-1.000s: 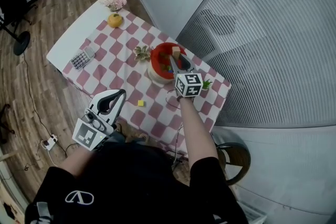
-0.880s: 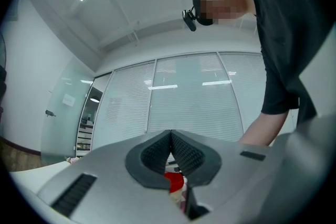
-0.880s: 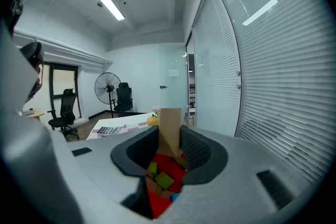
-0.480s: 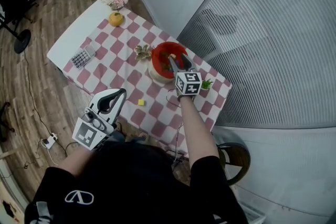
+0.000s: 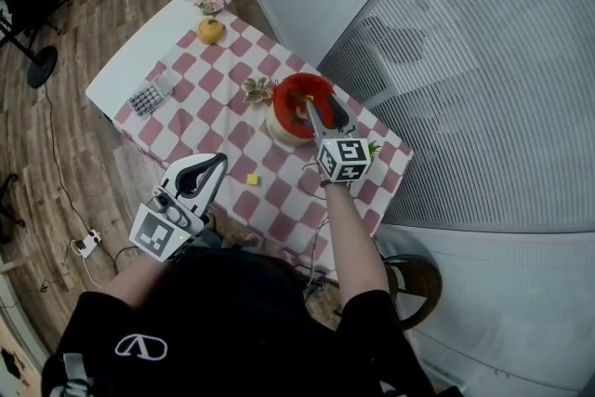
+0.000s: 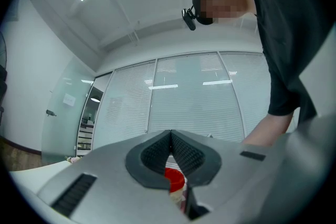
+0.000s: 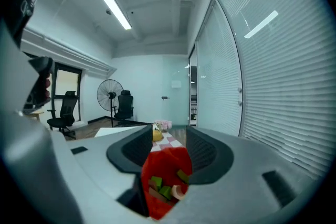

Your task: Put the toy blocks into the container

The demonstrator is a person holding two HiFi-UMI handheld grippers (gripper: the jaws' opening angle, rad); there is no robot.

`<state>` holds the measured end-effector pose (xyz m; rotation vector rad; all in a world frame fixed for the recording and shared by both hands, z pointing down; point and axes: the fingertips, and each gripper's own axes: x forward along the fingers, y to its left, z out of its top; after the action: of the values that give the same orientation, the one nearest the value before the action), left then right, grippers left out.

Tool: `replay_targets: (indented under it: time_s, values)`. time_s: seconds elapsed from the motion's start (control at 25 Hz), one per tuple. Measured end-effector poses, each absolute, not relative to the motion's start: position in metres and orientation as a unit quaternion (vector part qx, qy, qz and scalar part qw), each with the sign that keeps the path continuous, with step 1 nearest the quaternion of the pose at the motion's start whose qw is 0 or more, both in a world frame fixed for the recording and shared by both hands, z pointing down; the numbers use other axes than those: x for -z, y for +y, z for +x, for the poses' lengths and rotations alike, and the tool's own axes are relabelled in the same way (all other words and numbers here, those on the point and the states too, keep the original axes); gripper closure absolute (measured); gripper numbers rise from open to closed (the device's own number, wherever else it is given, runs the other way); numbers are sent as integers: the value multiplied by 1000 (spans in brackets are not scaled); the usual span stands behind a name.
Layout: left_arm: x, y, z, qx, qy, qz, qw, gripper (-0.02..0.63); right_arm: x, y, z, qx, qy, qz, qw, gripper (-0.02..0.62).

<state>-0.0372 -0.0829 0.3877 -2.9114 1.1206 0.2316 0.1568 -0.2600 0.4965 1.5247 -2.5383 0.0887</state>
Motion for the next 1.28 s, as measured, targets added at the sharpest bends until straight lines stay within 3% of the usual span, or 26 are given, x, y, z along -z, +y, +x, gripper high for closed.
replay_targets:
  time_s: [0.36, 0.88, 1.12, 1.28]
  values:
    - [-391, -86, -35, -78, 354, -932, 1, 600, -421, -173, 109, 29, -891, 453, 27, 408]
    - [-390, -86, -34, -78, 351, -933, 4, 600, -425, -96, 72, 2, -908, 419, 14, 400]
    - [-389, -84, -36, -78, 351, -933, 5, 600, -437, -102, 67, -6, -911, 410, 34, 393]
    - [-390, -82, -40, -80, 356, -931, 4, 600, -468, -105, 57, -8, -920, 381, 94, 376]
